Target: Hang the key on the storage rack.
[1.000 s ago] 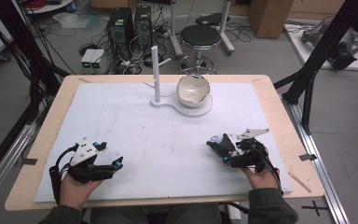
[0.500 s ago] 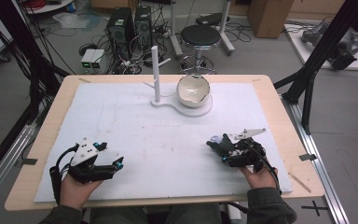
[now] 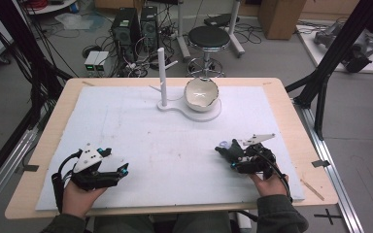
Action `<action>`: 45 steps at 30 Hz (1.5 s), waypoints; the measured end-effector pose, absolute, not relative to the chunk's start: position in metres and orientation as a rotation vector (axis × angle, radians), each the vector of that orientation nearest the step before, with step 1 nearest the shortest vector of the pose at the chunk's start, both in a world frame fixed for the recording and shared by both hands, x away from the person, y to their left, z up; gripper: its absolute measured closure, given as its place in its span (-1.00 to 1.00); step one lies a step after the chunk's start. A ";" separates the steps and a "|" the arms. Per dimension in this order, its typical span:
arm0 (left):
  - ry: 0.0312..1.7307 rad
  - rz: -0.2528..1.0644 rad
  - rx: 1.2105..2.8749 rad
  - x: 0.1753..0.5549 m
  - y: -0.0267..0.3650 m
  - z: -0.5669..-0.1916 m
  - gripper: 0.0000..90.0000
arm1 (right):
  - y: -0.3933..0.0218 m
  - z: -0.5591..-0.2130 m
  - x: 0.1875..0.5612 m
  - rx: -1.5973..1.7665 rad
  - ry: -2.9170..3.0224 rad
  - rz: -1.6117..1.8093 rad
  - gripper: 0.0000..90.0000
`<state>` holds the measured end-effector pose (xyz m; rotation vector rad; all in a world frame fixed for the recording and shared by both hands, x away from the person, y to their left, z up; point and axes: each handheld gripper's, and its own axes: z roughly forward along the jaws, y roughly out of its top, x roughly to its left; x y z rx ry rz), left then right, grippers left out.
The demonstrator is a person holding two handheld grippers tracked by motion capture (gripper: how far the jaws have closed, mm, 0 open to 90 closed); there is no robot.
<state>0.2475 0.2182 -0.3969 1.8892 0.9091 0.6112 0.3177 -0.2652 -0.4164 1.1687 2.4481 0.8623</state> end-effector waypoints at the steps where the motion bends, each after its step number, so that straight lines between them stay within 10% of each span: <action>1: 0.909 0.611 1.890 0.247 0.218 -0.397 -0.51 | -0.265 -0.416 0.318 1.168 2.448 0.861 -0.22; 45: 0.905 0.610 1.885 0.247 0.218 -0.397 -0.51 | -0.266 -0.391 0.319 1.131 2.466 1.108 0.01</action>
